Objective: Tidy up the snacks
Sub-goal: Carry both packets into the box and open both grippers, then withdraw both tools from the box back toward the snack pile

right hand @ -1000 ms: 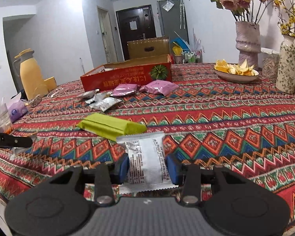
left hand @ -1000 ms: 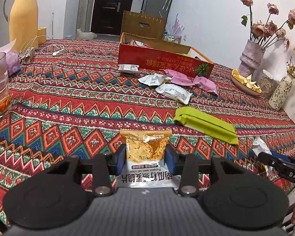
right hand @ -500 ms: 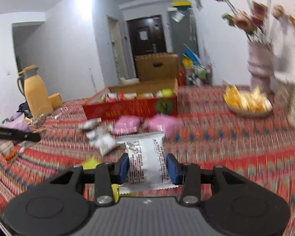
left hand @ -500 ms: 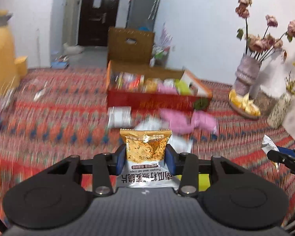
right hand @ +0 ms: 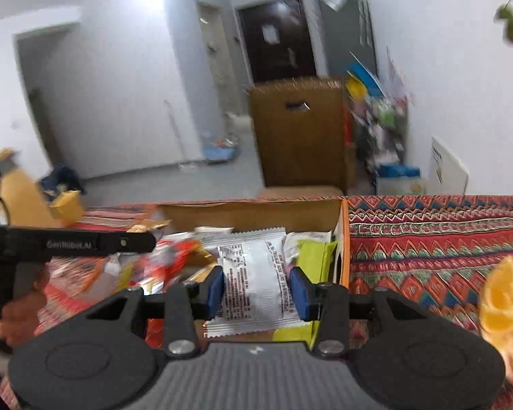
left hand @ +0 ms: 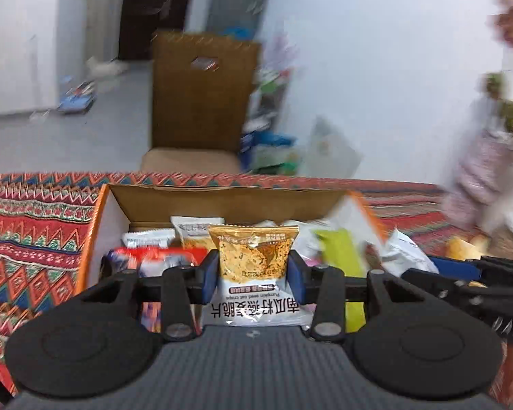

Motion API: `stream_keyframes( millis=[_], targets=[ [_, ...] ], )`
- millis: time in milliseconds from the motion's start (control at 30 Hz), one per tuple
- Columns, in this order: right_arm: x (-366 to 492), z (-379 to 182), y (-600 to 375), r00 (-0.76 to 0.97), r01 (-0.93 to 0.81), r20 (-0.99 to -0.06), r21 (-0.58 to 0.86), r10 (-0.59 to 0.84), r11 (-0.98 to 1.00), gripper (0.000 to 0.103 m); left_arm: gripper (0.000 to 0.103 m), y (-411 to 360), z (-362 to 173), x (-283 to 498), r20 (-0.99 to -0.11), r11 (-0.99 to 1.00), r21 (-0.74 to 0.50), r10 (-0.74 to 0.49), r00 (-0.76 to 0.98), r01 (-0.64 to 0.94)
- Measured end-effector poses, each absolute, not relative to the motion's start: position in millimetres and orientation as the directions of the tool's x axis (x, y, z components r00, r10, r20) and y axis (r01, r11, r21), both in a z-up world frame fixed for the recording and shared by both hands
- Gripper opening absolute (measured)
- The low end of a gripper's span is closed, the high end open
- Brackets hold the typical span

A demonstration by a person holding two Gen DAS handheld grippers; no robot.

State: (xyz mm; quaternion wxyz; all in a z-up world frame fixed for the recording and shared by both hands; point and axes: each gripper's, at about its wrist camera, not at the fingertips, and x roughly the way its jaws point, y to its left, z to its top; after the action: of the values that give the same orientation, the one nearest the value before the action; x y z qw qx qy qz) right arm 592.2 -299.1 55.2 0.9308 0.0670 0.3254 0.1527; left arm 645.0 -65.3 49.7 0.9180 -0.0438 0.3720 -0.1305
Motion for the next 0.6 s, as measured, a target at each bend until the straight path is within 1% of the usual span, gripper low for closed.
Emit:
stream_keyframes(
  millis=[33,100,167,200,233,300,400,500,600],
  targets=[
    [612.0,48.4,-293.0,0.738,-0.231,-0.599,0.211,0.312,0.95,0.041,0.042,-69.5,43.0,658.7,-0.68,0.964,-0.163,-0.263,0.684,0.208],
    [656.8,30.6,-276.5,0.721,-0.202,-0.647,0.146,0.248,0.969,0.041,0.043,-75.5,24.3,685.1,-0.714,0.976,-0.15,-0.217,0.665,0.158],
    [688.3,12.3,-265.7,0.687,-0.174,-0.691,0.144,0.225,0.974,0.044,0.061,-74.8,8.8,698.5,-0.738,0.974,-0.167,-0.226,0.635,0.152],
    [698.8,4.9,-260.8,0.67,-0.174,-0.705,0.152,0.23,0.973,0.045,0.073,-71.2,4.3,700.2,-0.738,0.972,-0.182,-0.233,0.633,0.146],
    [706.7,-1.8,-256.3,0.661,-0.171,-0.714,0.156,0.23,0.973,0.045,0.076,-66.3,1.9,698.0,-0.73,0.974,-0.185,-0.226,0.645,0.132],
    [712.6,-9.5,-251.4,0.676,-0.141,-0.711,0.131,0.192,0.981,0.068,0.077,-58.2,2.1,692.4,-0.71,0.967,-0.201,-0.256,0.656,0.159],
    [705.0,-5.5,-252.7,0.706,-0.13,-0.683,0.135,0.188,0.982,0.07,0.08,-49.9,10.1,682.9,-0.703,0.961,-0.221,-0.275,0.656,0.166],
    [687.2,6.1,-258.5,0.722,-0.127,-0.664,0.15,0.195,0.98,0.071,0.08,-44.7,25.3,664.5,-0.708,0.97,-0.176,-0.244,0.663,0.169],
    [657.9,22.6,-267.6,0.729,-0.148,-0.651,0.153,0.212,0.977,0.072,0.08,-37.0,53.3,626.6,-0.679,0.972,-0.146,-0.233,0.696,0.183]
  ],
)
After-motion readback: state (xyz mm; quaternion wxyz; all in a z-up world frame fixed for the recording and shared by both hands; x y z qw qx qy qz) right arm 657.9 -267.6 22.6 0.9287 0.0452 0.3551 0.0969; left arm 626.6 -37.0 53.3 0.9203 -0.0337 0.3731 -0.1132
